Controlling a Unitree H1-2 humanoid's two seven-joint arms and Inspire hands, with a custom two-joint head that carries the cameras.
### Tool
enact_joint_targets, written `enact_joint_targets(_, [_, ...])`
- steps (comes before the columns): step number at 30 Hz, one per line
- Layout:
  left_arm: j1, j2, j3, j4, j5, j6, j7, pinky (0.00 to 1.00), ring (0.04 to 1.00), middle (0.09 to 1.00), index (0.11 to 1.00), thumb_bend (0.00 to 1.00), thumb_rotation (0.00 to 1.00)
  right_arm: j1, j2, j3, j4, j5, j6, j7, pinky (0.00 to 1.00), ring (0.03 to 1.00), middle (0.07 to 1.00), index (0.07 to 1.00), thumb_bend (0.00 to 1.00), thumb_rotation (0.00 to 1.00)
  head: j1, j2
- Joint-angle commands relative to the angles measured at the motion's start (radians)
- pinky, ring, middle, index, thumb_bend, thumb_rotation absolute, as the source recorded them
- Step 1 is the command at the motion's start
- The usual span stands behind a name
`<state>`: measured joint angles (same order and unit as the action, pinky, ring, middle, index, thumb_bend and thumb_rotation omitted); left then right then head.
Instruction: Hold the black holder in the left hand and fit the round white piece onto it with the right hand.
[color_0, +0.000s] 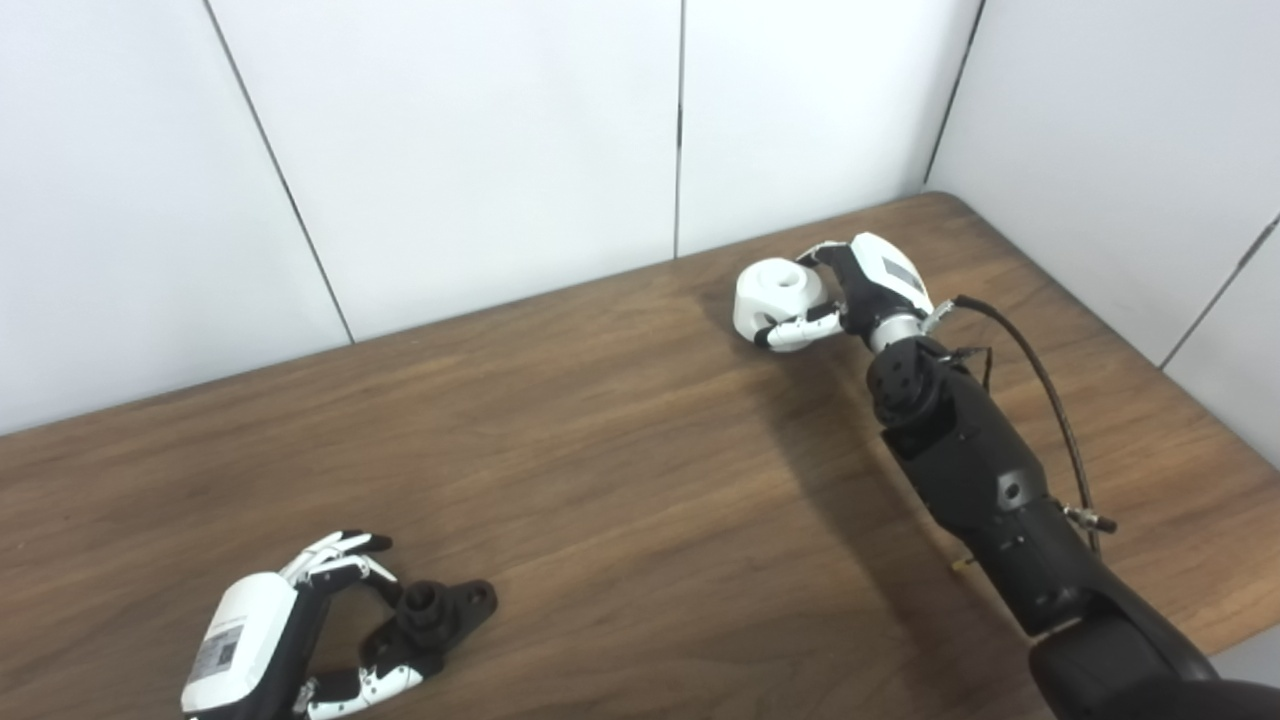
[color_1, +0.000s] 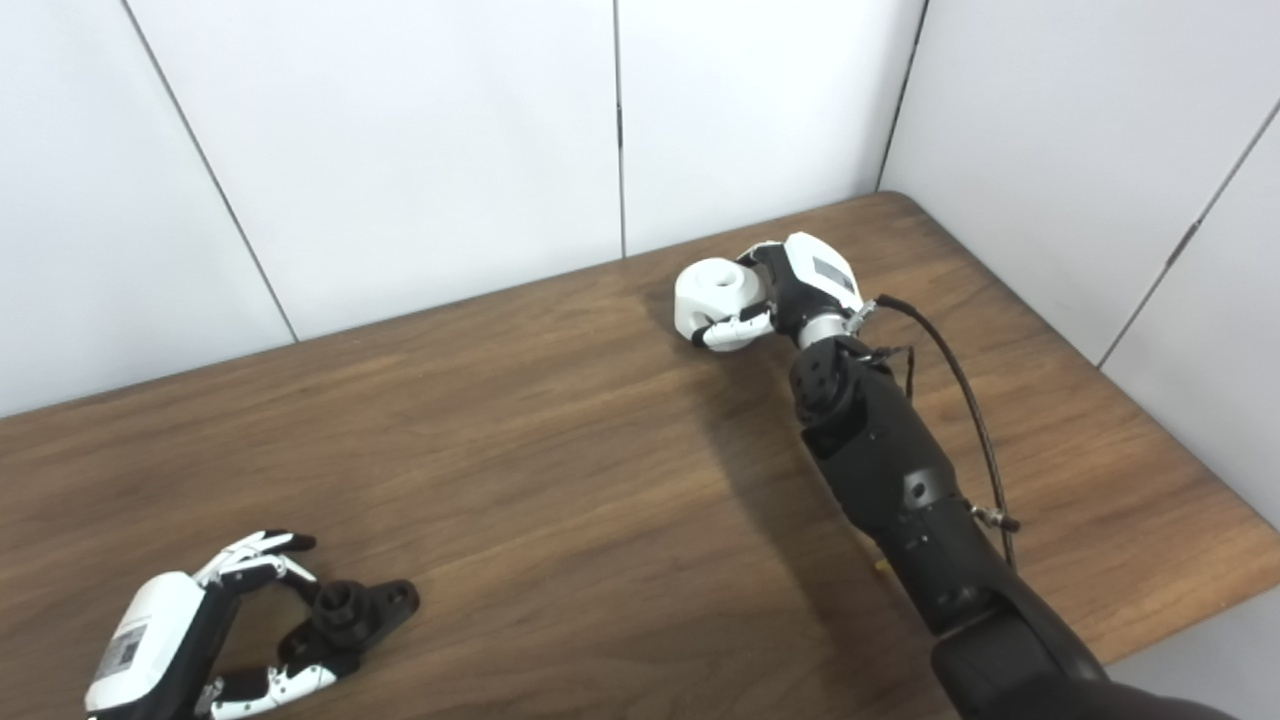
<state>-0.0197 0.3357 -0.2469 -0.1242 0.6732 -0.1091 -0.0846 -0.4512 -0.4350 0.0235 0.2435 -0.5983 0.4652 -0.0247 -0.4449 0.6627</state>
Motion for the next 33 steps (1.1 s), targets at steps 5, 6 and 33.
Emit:
enact_joint_targets(5, [0.027,0.021,-0.009,0.008,0.006,0.053,-0.061,0.78,0.868,0.803,0.486,0.52,0.05,-0.057,-0.032,0.011,-0.01,-0.008,-0.025,-0.033,0.78,0.945,0.872,0.642,0.85,0.27,-0.001,0.0])
enact_joint_targets(6, [0.028,0.021,-0.009,0.006,0.005,0.053,-0.061,0.78,0.868,0.802,0.486,0.52,0.05,-0.057,-0.033,0.012,-0.012,-0.008,-0.02,-0.032,0.78,0.945,0.872,0.642,0.85,0.27,-0.002,0.002])
enact_joint_targets(33, [0.029,0.023,-0.012,-0.004,0.003,0.055,-0.061,0.79,0.868,0.802,0.485,0.52,0.05,-0.026,-0.037,0.007,-0.012,0.002,-0.145,-0.122,0.82,0.894,0.809,0.484,0.52,0.13,0.002,0.01])
